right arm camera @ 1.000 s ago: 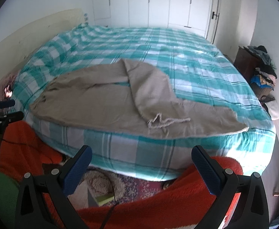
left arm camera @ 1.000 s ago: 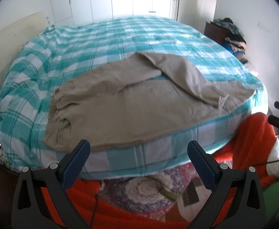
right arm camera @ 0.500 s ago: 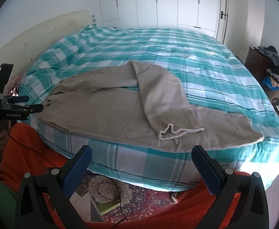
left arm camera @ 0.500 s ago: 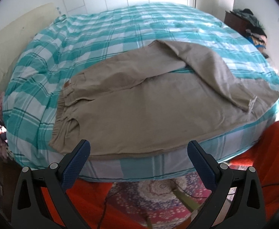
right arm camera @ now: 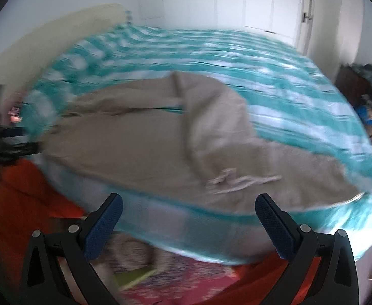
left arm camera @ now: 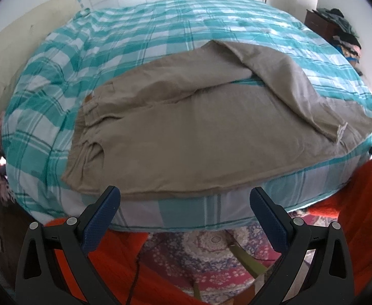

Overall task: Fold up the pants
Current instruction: 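Reach the right gripper to the trouser leg hem and close on it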

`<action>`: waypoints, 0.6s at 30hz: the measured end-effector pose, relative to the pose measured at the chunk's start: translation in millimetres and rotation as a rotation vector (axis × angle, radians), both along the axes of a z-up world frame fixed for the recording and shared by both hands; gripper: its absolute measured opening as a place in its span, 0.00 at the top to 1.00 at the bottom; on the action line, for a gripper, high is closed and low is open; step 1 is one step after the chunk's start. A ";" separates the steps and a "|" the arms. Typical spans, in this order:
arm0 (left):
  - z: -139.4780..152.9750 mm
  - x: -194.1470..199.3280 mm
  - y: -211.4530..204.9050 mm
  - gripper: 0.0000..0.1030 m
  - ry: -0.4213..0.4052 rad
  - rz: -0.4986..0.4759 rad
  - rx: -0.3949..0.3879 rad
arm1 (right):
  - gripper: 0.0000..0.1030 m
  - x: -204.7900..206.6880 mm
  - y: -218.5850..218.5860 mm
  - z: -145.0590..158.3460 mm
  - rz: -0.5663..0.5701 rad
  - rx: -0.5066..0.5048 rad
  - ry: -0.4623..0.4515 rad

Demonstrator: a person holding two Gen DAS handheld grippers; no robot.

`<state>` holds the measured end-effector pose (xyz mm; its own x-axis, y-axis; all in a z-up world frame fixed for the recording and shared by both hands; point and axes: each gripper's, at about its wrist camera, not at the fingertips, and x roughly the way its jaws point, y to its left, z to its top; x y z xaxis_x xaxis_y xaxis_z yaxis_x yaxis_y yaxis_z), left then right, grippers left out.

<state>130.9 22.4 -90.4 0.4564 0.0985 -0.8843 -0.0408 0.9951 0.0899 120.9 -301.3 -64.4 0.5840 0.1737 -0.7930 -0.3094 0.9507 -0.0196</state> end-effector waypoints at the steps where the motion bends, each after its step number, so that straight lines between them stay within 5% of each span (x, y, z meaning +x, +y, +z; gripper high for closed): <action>1: -3.3 -2.2 1.0 0.01 0.010 0.007 -0.005 | 0.00 11.8 -4.8 -5.1 -0.014 -0.016 0.007; 7: -21.1 -14.9 8.0 0.01 0.076 0.050 -0.024 | 0.09 59.3 12.3 -45.6 0.127 -0.104 0.065; 9: -23.4 -17.2 10.7 0.01 0.085 0.059 -0.025 | 0.19 74.6 17.9 -64.5 0.143 -0.135 0.090; 12: -23.9 -19.0 14.3 0.01 0.088 0.074 -0.022 | 0.40 95.8 17.6 -85.8 0.132 -0.169 0.125; 14: -24.2 -18.5 17.0 0.01 0.089 0.084 -0.027 | 0.77 107.3 14.9 -97.5 0.150 -0.183 0.177; 15: -24.0 -18.1 18.3 0.01 0.089 0.089 -0.030 | 0.87 111.6 12.3 -97.6 0.161 -0.166 0.199; 18: -25.8 -16.4 20.9 0.01 0.091 0.100 -0.040 | 0.94 116.6 2.7 -63.0 0.133 -0.200 0.094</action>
